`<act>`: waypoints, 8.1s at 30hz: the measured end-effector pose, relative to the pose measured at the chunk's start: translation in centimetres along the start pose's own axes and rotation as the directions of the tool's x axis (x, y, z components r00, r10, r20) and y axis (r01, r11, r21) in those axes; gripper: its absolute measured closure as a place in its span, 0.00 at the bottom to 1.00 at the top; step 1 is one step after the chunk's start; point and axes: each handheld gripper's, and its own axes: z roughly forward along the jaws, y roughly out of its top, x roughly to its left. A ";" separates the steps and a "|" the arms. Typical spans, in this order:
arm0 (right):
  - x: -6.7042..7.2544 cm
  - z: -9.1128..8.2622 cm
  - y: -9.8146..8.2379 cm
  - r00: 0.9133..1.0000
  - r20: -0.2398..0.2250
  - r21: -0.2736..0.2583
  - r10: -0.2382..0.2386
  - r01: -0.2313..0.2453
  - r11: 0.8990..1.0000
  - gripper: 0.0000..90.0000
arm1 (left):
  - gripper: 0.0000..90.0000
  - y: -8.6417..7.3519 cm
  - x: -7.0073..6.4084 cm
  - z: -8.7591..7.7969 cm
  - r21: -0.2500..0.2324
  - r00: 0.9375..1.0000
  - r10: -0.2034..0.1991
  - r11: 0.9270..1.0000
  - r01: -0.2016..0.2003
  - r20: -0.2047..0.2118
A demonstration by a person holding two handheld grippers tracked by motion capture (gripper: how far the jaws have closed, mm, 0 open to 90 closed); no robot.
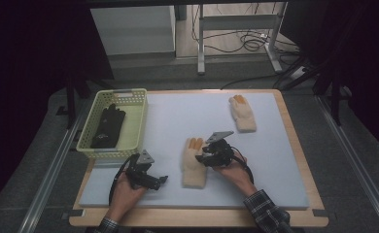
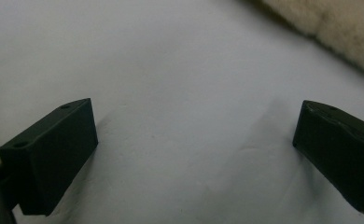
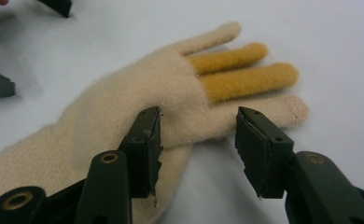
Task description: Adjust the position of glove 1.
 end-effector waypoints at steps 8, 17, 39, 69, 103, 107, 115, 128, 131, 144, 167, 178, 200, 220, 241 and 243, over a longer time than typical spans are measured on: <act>1.3 -0.6 1.2 1.000 -0.009 -0.012 -0.012 0.012 1.000 0.64 | 0.00 0.0 0.0 0.0 0.000 1.000 0.000 1.000 0.000 0.000; 2.0 0.0 -1.2 1.000 -0.020 0.027 0.006 -0.006 1.000 0.79 | 0.00 0.0 0.0 0.0 0.000 1.000 -0.004 1.000 0.004 0.001; 0.0 -5.3 -0.1 0.977 0.211 -0.041 -0.002 0.010 0.999 0.77 | 0.00 0.0 0.0 0.0 0.000 1.000 0.002 1.000 -0.002 -0.001; -14.9 -5.2 -2.4 0.896 0.380 -0.078 0.231 -0.218 0.973 0.43 | 0.00 0.0 0.0 0.0 0.001 1.000 0.001 1.000 -0.001 0.002; -5.9 -5.3 1.3 0.950 0.277 -0.024 0.145 -0.144 0.989 0.68 | 0.00 0.0 0.0 0.0 0.001 1.000 -0.001 1.000 0.001 0.001; -7.1 -2.5 1.4 0.938 0.305 0.001 0.164 -0.172 0.985 0.61 | 0.00 0.0 0.0 0.0 0.000 1.000 0.000 1.000 0.000 0.000; -6.6 0.1 1.2 0.920 0.385 0.102 0.073 -0.121 0.987 0.96 | 0.00 0.0 0.0 0.0 0.000 1.000 0.001 1.000 -0.001 0.001; -7.2 -3.3 1.5 0.926 0.342 0.000 0.158 -0.169 0.986 0.99 | 0.00 0.0 0.0 0.0 0.000 1.000 -0.001 1.000 0.001 0.000; -7.1 -5.4 2.1 0.923 0.344 -0.050 0.171 -0.164 0.985 0.99 | 0.00 0.0 0.0 0.0 0.000 1.000 -0.001 1.000 0.001 0.001; -11.1 -11.7 -0.9 0.842 0.474 -0.106 0.258 -0.237 0.966 0.96 | 0.00 0.0 0.0 0.0 0.002 1.000 0.001 1.000 -0.001 0.001; -15.0 -9.1 -5.3 0.928 0.333 -0.008 0.169 -0.176 0.984 0.46 | 0.00 0.0 0.0 0.0 0.000 1.000 -0.001 1.000 0.001 0.001; -13.6 -9.0 -4.9 0.927 0.343 0.002 0.154 -0.165 0.986 0.70 | 0.00 0.0 0.0 0.0 0.000 1.000 -0.002 1.000 0.002 0.001; -1.7 -11.5 0.4 0.968 0.140 -0.112 0.209 -0.195 0.974 0.70 | 0.00 0.0 0.0 0.0 -0.001 1.000 0.000 1.000 0.000 0.000; 3.3 -4.3 0.1 0.982 0.074 -0.006 0.175 -0.175 0.985 0.45 | 0.00 0.0 0.0 0.0 0.000 1.000 -0.001 1.000 0.001 0.000; 1.6 -5.0 0.4 0.973 -0.019 0.009 -0.229 0.230 0.973 0.46 | 0.00 0.0 0.0 0.0 -0.002 1.000 -0.002 1.000 0.002 -0.001; 1.1 -3.7 0.4 0.959 -0.044 0.052 -0.279 0.282 0.958 0.49 | 0.00 0.0 0.0 0.0 -0.002 1.000 -0.002 1.000 0.002 -0.001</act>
